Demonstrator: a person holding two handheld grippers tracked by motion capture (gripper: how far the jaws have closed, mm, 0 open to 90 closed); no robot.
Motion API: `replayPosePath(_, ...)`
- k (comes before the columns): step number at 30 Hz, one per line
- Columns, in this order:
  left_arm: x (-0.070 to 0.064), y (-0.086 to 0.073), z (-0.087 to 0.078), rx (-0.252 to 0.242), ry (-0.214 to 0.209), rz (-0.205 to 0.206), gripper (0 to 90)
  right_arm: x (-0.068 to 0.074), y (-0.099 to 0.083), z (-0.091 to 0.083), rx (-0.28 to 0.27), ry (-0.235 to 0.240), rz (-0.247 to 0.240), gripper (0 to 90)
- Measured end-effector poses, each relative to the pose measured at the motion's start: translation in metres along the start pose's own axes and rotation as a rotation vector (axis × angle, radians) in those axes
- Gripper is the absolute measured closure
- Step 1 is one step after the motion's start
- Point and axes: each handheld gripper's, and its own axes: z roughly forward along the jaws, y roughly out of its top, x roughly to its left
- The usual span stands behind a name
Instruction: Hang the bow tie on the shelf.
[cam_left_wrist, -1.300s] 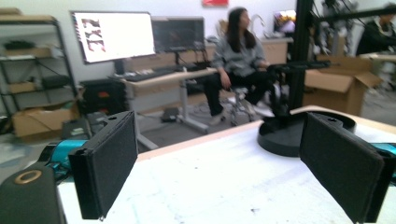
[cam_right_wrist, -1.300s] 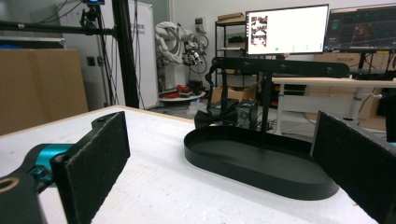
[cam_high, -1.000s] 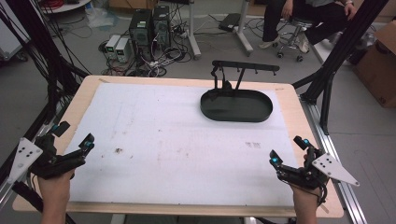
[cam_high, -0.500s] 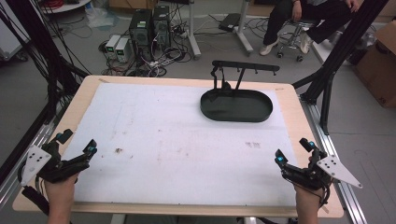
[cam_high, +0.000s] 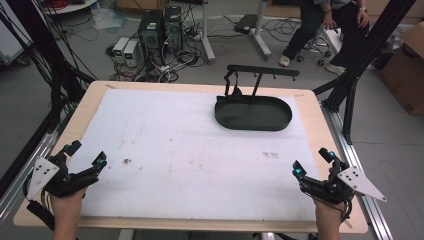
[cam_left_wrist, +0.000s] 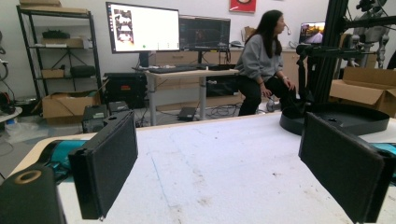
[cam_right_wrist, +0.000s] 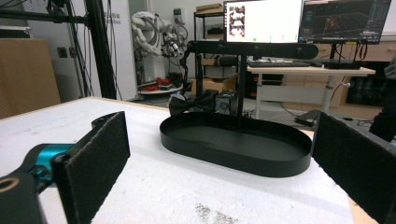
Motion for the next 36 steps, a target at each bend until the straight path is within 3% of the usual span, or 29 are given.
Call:
replayPosePath(14,0.0043,0.0001,-0.0017,-0.002,0.009,-0.034,11.8,0.0037,-0.0010,0.0018,0.014,0.008,-0.012,3.6)
replayPosePath(36,0.0061,-0.0009,-0.0002,0.022,0.006,-0.036,11.8,0.0075,-0.0014,0.0054,0.026,0.023,-0.023,3.6)
